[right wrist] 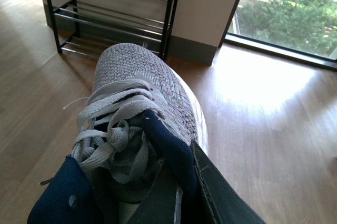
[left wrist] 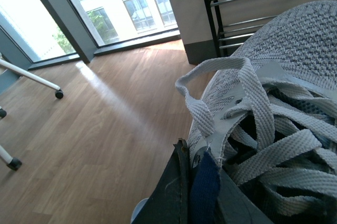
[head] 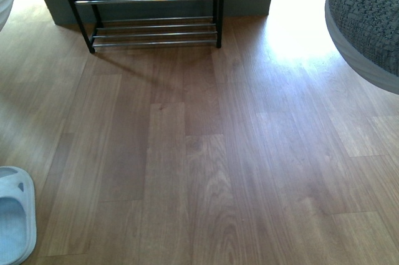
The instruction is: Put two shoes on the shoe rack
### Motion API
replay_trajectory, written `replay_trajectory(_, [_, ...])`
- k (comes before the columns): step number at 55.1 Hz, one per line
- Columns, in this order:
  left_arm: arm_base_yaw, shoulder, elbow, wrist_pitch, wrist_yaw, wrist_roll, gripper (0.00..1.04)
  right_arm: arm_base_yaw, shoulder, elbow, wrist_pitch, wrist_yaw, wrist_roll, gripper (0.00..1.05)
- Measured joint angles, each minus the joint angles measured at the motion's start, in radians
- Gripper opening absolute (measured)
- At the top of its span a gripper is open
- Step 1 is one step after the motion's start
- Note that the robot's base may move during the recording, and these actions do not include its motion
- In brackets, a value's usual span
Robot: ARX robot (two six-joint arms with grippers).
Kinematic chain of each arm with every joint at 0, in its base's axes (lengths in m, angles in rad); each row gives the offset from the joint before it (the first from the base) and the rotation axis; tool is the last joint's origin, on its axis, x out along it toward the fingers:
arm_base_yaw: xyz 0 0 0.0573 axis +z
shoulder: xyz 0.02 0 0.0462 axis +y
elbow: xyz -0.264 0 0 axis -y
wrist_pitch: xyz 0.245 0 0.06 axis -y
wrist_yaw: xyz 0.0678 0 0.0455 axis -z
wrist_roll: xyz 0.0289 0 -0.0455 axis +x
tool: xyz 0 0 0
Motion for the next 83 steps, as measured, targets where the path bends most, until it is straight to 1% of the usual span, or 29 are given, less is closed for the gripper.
replay_trajectory(18, [0.000,0.000,0.000,0.000,-0.003,0.000,0.02,0.000,0.000,0.000,0.000,-0.010,0.000,0.01])
replay_trajectory(28, [-0.002,0.001,0.000,0.000,0.000,-0.001,0.02,-0.002,0.001,0.000,0.000,0.000,0.000,0.01])
replay_trajectory(42, [0.002,0.000,0.000,0.000,-0.016,0.002,0.02,-0.001,0.001,0.000,0.000,-0.023,0.000,0.01])
replay_trajectory(50, [0.000,0.002,0.000,0.000,0.004,0.002,0.02,0.000,0.000,0.000,0.000,-0.012,0.000,0.01])
replay_trajectory(59, [0.000,0.001,0.000,0.000,-0.002,0.001,0.02,-0.001,0.001,0.000,0.000,0.002,0.000,0.01])
replay_trajectory(73, [0.000,0.001,0.000,0.000,-0.007,0.002,0.02,0.000,0.001,0.000,0.000,-0.016,0.000,0.01])
replay_trajectory(83, [0.000,0.001,0.000,0.000,-0.006,0.002,0.02,0.000,0.001,0.000,0.000,-0.008,0.000,0.01])
